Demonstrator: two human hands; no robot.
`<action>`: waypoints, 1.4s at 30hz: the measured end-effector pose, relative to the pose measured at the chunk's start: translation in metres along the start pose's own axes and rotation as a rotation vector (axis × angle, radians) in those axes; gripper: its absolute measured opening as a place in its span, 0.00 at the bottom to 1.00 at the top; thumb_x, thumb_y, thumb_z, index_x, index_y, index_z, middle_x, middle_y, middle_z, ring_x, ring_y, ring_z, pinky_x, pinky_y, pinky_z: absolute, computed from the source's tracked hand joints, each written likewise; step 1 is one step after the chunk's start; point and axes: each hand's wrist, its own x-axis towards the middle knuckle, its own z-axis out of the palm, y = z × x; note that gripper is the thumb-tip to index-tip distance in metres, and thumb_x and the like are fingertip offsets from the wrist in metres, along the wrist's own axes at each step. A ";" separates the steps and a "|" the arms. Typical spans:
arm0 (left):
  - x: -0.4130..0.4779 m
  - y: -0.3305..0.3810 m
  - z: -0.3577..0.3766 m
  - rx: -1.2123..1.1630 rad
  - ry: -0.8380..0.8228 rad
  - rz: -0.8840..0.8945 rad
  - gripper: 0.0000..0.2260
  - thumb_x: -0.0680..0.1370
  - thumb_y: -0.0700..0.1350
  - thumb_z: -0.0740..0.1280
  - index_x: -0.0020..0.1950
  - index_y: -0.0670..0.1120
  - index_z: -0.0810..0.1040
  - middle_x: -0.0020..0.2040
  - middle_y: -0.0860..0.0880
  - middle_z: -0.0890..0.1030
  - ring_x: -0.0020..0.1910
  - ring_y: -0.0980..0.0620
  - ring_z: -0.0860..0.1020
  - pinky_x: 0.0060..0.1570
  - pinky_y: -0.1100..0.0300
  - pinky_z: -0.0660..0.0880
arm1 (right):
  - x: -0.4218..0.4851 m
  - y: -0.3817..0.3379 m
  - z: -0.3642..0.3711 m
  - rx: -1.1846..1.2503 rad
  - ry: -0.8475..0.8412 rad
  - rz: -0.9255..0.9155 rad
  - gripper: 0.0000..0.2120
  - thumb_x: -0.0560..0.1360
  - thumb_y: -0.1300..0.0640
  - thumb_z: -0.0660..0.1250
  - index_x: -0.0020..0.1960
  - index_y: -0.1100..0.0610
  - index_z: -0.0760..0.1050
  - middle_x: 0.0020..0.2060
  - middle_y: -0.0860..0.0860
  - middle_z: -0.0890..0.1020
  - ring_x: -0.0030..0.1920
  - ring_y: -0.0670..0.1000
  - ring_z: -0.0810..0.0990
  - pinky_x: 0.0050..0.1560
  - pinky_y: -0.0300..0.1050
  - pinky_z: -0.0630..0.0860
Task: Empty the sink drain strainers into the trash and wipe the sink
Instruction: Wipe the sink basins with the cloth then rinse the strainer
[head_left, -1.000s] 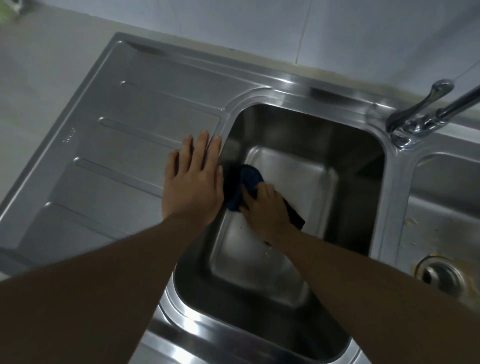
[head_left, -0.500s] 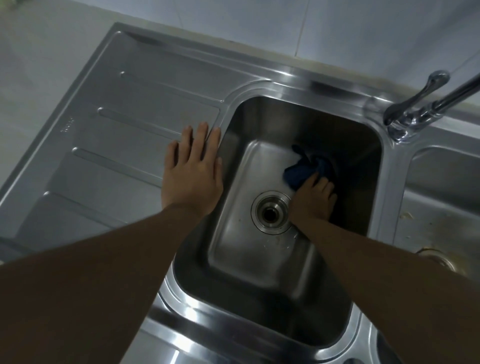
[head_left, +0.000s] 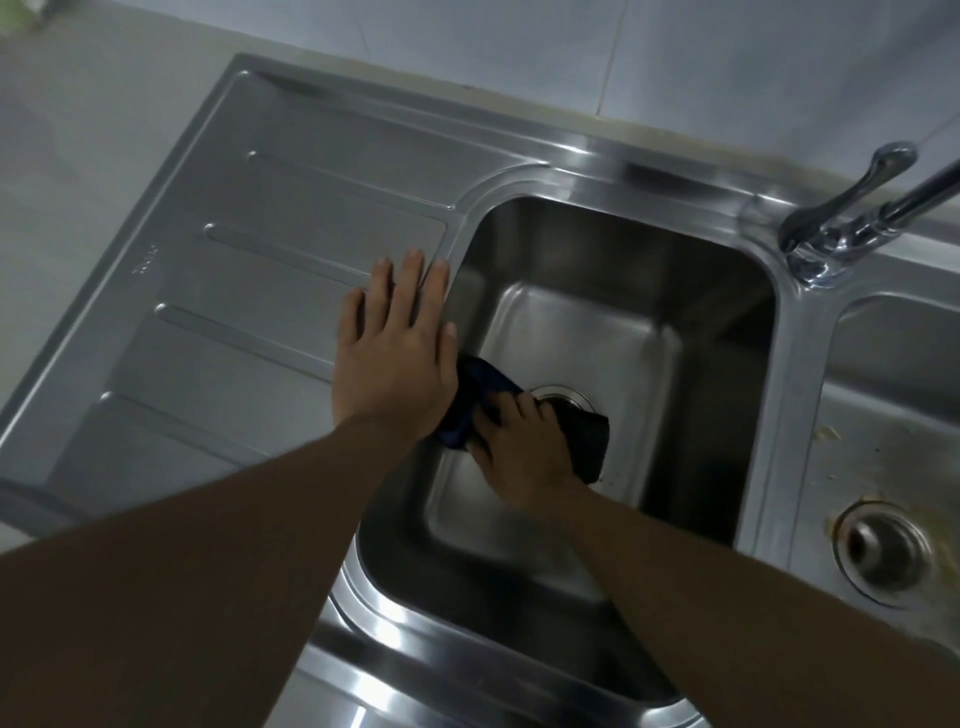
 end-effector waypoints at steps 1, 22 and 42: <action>0.000 0.000 0.000 0.000 0.001 0.001 0.26 0.84 0.54 0.46 0.82 0.51 0.50 0.83 0.48 0.52 0.82 0.45 0.49 0.78 0.44 0.52 | 0.004 0.008 -0.002 -0.003 -0.009 -0.028 0.24 0.81 0.43 0.56 0.73 0.51 0.67 0.65 0.57 0.71 0.61 0.61 0.70 0.57 0.54 0.68; 0.002 -0.004 -0.002 -0.040 0.003 0.022 0.26 0.84 0.51 0.45 0.82 0.50 0.50 0.83 0.48 0.52 0.82 0.45 0.49 0.78 0.45 0.51 | -0.038 -0.010 0.010 -0.029 -0.129 -0.201 0.32 0.78 0.43 0.58 0.79 0.55 0.58 0.64 0.62 0.70 0.58 0.63 0.71 0.50 0.55 0.74; -0.088 -0.021 -0.002 -0.113 -0.004 -0.112 0.25 0.85 0.53 0.43 0.83 0.51 0.49 0.83 0.47 0.51 0.82 0.47 0.48 0.79 0.47 0.48 | -0.075 0.009 -0.004 0.001 -0.491 0.590 0.32 0.84 0.58 0.53 0.77 0.73 0.39 0.76 0.68 0.57 0.72 0.61 0.66 0.68 0.48 0.68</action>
